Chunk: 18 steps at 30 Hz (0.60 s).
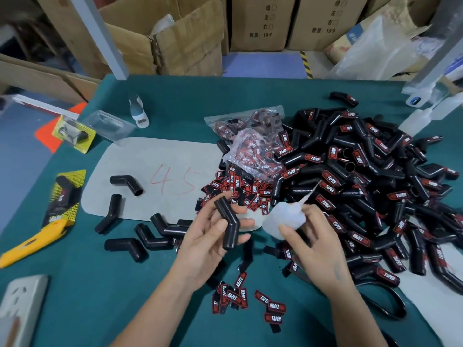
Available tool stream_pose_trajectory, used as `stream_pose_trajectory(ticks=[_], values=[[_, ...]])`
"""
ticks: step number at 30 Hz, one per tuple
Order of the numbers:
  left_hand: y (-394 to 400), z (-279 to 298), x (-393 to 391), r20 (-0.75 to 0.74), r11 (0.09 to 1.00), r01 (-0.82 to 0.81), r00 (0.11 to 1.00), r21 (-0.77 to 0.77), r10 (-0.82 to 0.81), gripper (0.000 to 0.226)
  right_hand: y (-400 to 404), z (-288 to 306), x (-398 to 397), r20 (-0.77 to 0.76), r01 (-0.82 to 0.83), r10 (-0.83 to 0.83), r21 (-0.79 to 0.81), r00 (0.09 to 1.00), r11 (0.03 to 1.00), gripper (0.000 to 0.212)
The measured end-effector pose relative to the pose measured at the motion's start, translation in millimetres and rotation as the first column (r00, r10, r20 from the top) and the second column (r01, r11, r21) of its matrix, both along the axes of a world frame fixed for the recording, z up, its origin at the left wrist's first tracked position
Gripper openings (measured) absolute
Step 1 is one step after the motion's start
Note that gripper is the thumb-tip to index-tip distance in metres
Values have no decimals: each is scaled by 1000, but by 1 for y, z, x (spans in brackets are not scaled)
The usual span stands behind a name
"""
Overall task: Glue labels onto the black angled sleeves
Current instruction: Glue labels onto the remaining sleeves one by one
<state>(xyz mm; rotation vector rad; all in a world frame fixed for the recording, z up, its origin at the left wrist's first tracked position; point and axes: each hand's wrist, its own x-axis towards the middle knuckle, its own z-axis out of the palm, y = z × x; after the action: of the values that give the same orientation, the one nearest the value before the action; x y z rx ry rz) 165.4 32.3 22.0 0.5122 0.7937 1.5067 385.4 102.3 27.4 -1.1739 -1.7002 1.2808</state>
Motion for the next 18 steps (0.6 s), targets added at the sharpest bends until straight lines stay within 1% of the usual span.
stream_pose_trajectory(ticks=[1, 2, 3, 4, 5, 7, 9, 10, 12, 14, 18], values=[[0, 1, 0, 34, 1000, 6, 999, -3, -6, 45, -3, 4, -3, -193, -39, 16, -116, 981, 992, 22], [0, 1, 1, 57, 1000, 4, 998, -4, -4, 46, -6, 6, -5, -346, -90, 18, -193, 938, 977, 26], [0, 1, 1, 72, 1000, -3, 997, -2, 3, 46, -8, 8, -8, -453, -126, 2, -245, 891, 961, 27], [0, 1, 1, 80, 1000, -15, 997, 0, 15, 47, -11, 9, -10, -515, -142, -24, -281, 857, 949, 25], [1, 1, 1, 70, 1000, -31, 997, -3, 31, 48, -12, 12, -13, -538, -146, -45, -307, 842, 941, 24], [1, 0, 0, -7, 997, -71, 997, -23, 71, 58, -14, 15, -16, -509, -133, -53, -322, 859, 937, 29], [1, 0, -2, -70, 993, -114, 991, -37, 111, 66, -14, 14, -15, -465, -118, -43, -313, 884, 942, 47], [1, 0, -3, -92, 990, -136, 987, -38, 132, 66, -13, 13, -15, -452, -102, -51, -307, 890, 946, 49], [0, 0, -3, -166, 984, -173, 972, -30, 166, 60, -12, 11, -15, -464, -57, -98, -309, 880, 950, 40], [-2, 0, -2, -285, 980, -197, 939, 10, 192, 46, -10, 10, -15, -494, -23, -149, -325, 857, 945, 36], [-6, 1, -1, -481, 977, -212, 853, 33, 202, 45, -9, 8, -13, -580, -2, -203, -333, 789, 943, 48]])
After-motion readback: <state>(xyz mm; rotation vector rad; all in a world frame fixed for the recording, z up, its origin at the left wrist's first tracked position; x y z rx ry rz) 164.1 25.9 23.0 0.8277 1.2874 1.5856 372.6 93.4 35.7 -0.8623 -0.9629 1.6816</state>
